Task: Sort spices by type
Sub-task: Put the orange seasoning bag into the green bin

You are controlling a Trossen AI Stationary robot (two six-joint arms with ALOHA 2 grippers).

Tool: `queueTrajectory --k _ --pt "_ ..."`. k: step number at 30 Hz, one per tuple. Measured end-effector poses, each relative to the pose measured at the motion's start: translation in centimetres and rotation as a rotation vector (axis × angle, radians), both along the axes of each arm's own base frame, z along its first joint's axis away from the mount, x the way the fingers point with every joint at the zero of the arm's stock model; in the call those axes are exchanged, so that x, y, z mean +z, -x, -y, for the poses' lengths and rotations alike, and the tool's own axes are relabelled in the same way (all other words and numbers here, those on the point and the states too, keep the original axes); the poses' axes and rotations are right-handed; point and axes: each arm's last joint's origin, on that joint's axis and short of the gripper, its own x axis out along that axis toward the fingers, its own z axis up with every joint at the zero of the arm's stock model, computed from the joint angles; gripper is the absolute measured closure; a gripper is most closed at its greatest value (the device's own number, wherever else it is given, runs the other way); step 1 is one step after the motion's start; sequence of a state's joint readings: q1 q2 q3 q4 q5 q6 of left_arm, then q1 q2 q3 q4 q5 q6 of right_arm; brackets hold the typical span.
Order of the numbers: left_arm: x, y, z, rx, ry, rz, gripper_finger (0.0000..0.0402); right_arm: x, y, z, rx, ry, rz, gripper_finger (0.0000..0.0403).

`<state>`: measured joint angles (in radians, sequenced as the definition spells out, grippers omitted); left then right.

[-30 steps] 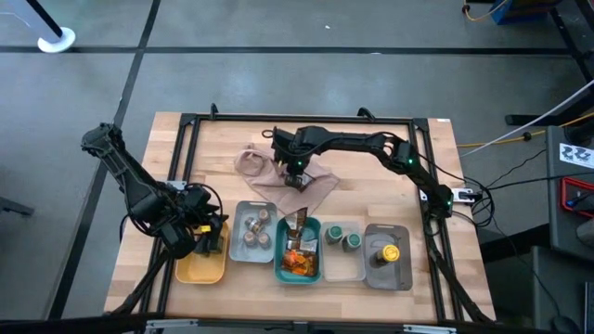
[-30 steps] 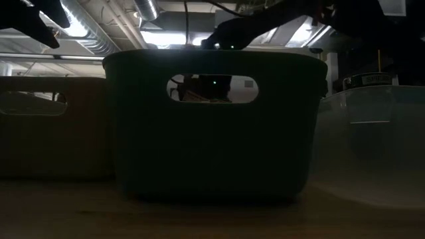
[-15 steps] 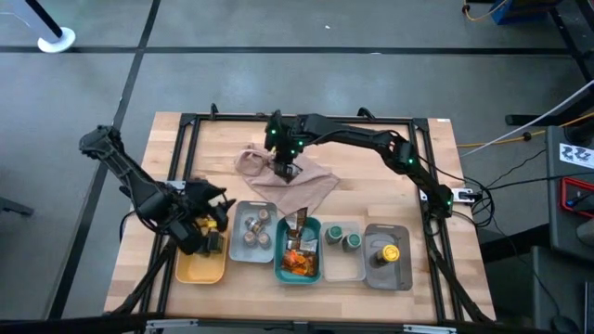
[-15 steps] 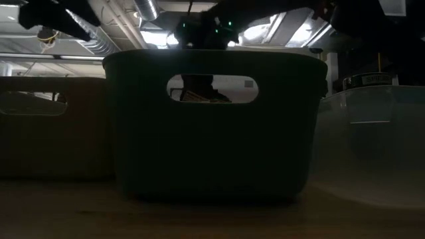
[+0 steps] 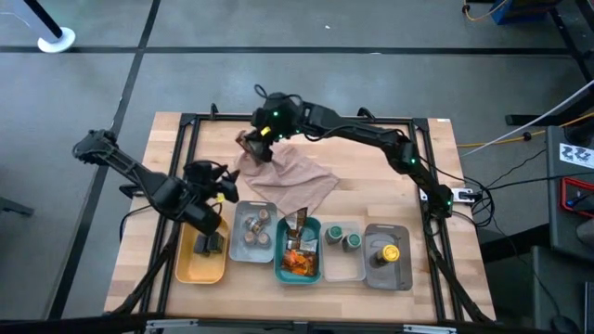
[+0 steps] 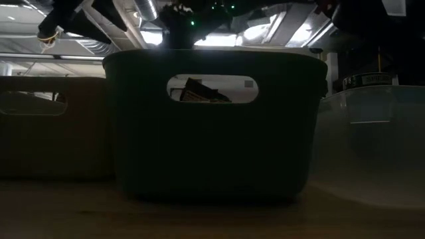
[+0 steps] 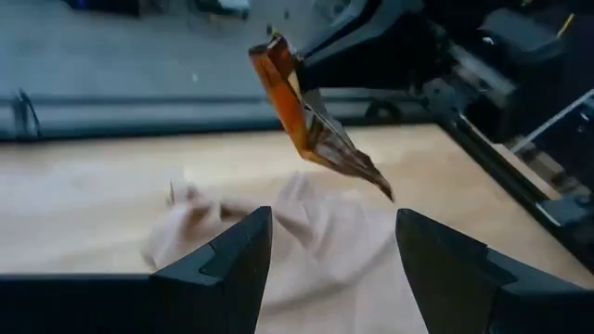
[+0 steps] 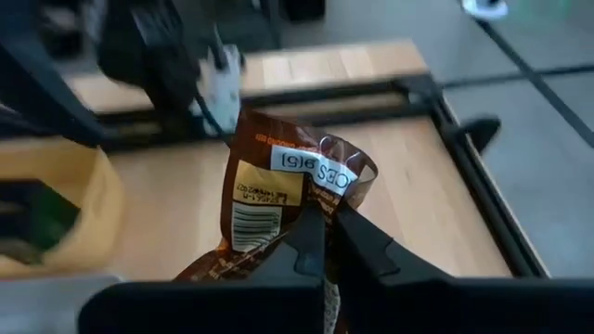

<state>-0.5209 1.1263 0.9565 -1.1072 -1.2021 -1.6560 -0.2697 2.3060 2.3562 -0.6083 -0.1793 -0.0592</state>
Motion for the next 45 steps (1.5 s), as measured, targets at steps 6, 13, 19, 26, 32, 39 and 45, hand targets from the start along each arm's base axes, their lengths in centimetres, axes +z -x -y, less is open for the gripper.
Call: queueTrajectory --k 6,13,19,26,32,39,45 --pt "0.1 -0.1 -0.4 -0.002 -0.07 -0.056 0.0187 2.6 -0.1 0.4 0.039 -0.071 0.209 0.0392" --pt "0.2 -0.1 -0.4 0.024 -0.097 -0.006 0.0187 4.5 -0.1 0.7 0.029 -0.139 0.358 0.0394" --pt "0.6 -0.6 -0.2 0.016 -0.217 -0.026 0.0187 4.9 -0.2 0.7 0.02 -0.162 0.399 0.0392" --pt "-0.4 -2.4 0.8 -0.022 -0.374 -0.181 0.0187 5.3 -0.3 0.6 0.037 -0.181 0.434 0.039" --pt "-1.7 -3.6 1.3 0.045 -0.486 -0.159 0.0187 5.5 -0.3 0.4 0.102 -0.203 0.454 0.0392" --pt "-2.9 -4.8 0.7 0.106 -0.503 -0.158 0.0197 5.7 -0.3 0.3 0.156 -0.234 0.468 0.0391" --pt "-3.2 -5.1 0.7 0.109 -0.524 -0.189 0.0216 5.7 -0.3 0.2 0.17 -0.235 0.468 0.0389"
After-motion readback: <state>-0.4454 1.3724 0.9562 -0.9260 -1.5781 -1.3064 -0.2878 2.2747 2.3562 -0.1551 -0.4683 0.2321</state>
